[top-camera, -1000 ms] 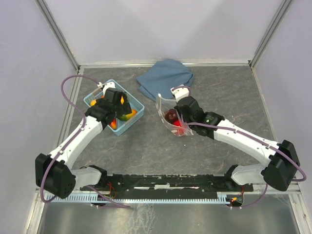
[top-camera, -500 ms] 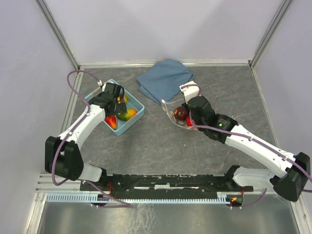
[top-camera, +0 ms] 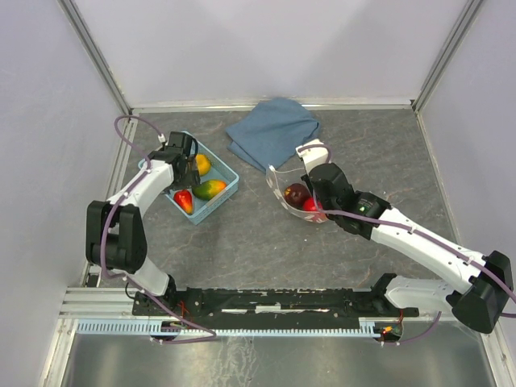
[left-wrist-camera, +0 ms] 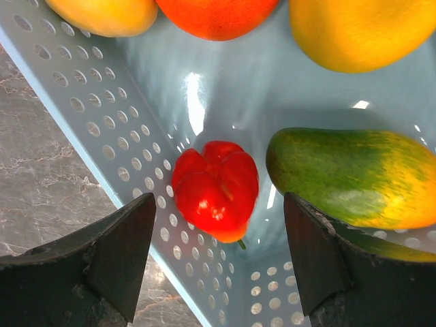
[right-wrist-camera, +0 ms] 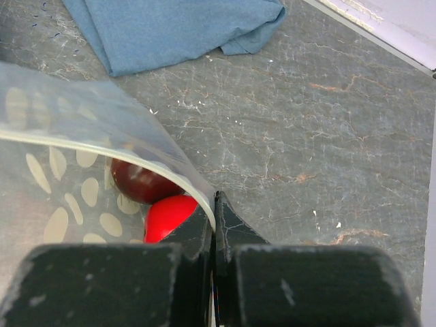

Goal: Place the food in the zip-top bag and seal the zipper
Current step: Pick up the fake fruit from the bin.

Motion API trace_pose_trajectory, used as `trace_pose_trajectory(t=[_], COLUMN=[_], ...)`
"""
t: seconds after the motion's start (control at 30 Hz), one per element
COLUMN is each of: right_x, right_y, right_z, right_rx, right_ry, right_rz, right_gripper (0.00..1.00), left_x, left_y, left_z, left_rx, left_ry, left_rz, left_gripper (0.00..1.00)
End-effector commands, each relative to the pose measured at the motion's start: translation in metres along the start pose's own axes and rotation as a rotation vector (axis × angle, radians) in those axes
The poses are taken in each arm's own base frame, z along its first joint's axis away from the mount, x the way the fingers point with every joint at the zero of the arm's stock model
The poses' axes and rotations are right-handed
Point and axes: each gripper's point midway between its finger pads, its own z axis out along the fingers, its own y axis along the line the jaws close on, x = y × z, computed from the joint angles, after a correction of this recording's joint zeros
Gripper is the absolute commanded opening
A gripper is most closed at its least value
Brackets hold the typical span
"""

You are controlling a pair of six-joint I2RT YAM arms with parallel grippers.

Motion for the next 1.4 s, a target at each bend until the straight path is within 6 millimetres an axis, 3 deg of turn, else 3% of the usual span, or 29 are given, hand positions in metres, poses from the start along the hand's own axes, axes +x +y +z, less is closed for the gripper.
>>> trace_pose_trajectory(t=[0.0, 0.27, 0.6, 0.8, 1.1, 1.37], right_x=[-0.014, -0.012, -0.008, -0.008, -0.006, -0.006], right_y=[-0.008, -0.005, -0.004, -0.005, -0.004, -0.002], right_z=[-0.004, 0.000, 0.001, 0.001, 0.002, 0.001], right_rx=[0.031, 0.028, 0.030, 0.034, 0.031, 0.019], right_ry=[-0.062, -0.059, -0.056, -0.057, -0.043, -0.025], right_rz=[0.041, 0.041, 0.043, 0.044, 0.040, 0.032], right_gripper=[0.02, 0.02, 0.02, 0.02, 0.02, 0.02], left_x=[0.002, 0.021, 0.030, 0.030, 0.020, 0.003], left_y=[0.001, -0.004, -0.012, -0.014, -0.014, -0.013], left_z=[0.008, 0.025, 0.034, 0.034, 0.020, -0.008], left_rx=[0.009, 0.019, 0.047, 0.057, 0.079, 0.122], left_ry=[0.033, 0.114, 0.163, 0.162, 0.100, -0.005], left_rz=[0.044, 0.069, 0.078, 0.076, 0.050, -0.009], left_gripper=[0.83, 0.89, 0.89, 0.81, 0.53, 0.50])
